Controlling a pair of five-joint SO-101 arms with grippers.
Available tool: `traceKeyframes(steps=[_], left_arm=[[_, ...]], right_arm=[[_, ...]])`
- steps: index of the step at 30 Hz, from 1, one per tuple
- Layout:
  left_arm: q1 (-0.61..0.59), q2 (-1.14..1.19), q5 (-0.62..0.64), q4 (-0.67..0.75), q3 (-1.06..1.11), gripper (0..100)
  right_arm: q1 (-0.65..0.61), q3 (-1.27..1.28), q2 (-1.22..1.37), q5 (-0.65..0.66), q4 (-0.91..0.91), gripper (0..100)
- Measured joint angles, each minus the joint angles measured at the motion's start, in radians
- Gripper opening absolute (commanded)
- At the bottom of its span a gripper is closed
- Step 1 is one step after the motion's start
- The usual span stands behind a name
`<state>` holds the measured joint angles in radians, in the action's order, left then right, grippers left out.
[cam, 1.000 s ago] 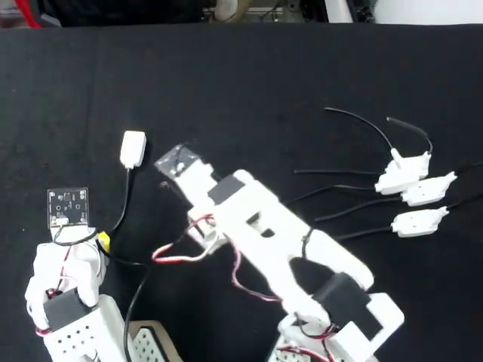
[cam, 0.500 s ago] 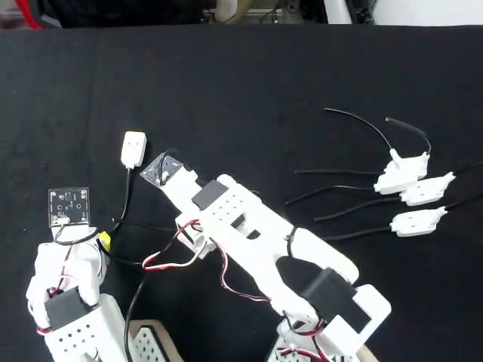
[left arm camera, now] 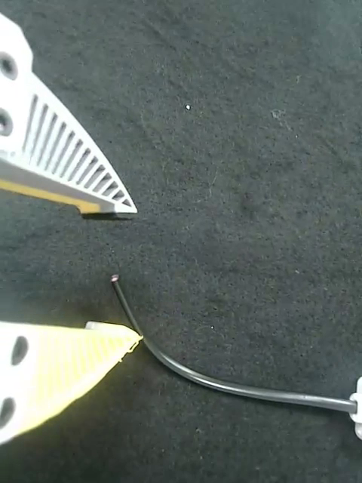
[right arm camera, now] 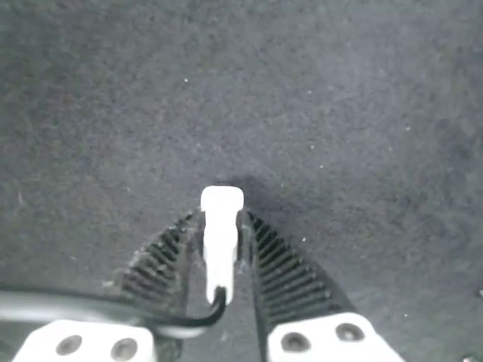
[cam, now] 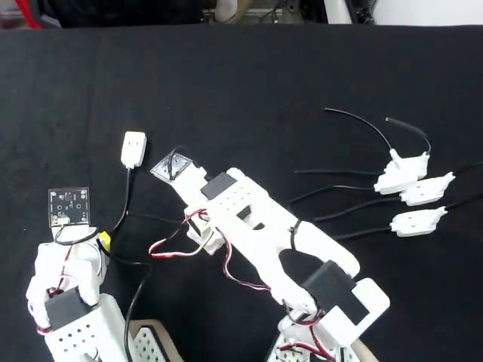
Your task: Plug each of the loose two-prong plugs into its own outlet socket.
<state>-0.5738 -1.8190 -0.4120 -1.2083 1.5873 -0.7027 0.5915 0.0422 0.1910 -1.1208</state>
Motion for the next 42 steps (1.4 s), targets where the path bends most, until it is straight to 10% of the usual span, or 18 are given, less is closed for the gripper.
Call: traceKeyframes(steps=[27,42], left_arm=[[0.13,0.043,0.23,0.288,-0.017,30],[0.451,1.165,0.201,0.79,-0.499,30]], right_arm=[[0.308,-0.003,-0.416,0.009,-0.221,1.2],[0.313,0.115,-0.554,-0.031,-0.146,1.2]])
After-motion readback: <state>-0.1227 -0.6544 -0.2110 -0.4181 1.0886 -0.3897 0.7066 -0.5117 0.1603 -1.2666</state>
